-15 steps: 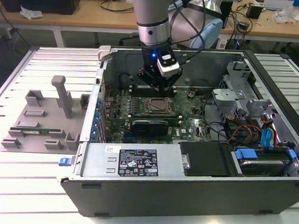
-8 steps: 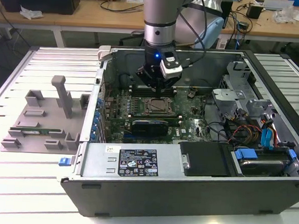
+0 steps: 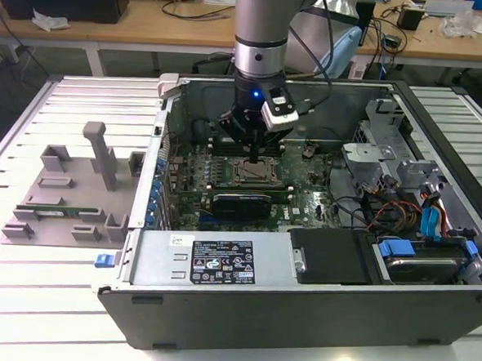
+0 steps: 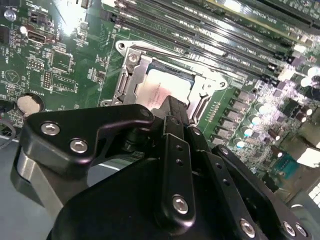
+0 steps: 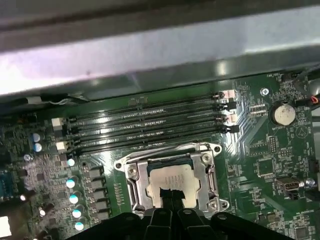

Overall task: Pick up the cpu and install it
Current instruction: 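Install the first cpu locking lever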

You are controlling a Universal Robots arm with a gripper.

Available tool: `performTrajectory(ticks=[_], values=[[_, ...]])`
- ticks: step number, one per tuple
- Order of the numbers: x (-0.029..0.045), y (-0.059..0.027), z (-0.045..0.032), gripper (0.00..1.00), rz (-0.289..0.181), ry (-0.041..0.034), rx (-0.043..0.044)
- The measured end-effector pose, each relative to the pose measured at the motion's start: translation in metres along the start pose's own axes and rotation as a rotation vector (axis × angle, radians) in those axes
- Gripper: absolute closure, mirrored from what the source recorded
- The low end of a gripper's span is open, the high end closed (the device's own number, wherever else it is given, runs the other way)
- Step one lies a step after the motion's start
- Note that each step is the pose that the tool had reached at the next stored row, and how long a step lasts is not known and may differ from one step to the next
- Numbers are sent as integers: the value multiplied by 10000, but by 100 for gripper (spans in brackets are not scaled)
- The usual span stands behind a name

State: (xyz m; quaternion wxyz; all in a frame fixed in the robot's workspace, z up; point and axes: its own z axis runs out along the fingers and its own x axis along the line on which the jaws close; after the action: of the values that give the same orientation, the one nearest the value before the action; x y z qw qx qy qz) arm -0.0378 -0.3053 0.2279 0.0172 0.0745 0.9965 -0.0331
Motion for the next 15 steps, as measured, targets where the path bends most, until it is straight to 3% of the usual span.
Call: performTrajectory(ticks=[4, 15], values=[[-2, -8, 4, 89, -838, -191, -121], [-4, -25, 4, 89, -914, -203, -130]])
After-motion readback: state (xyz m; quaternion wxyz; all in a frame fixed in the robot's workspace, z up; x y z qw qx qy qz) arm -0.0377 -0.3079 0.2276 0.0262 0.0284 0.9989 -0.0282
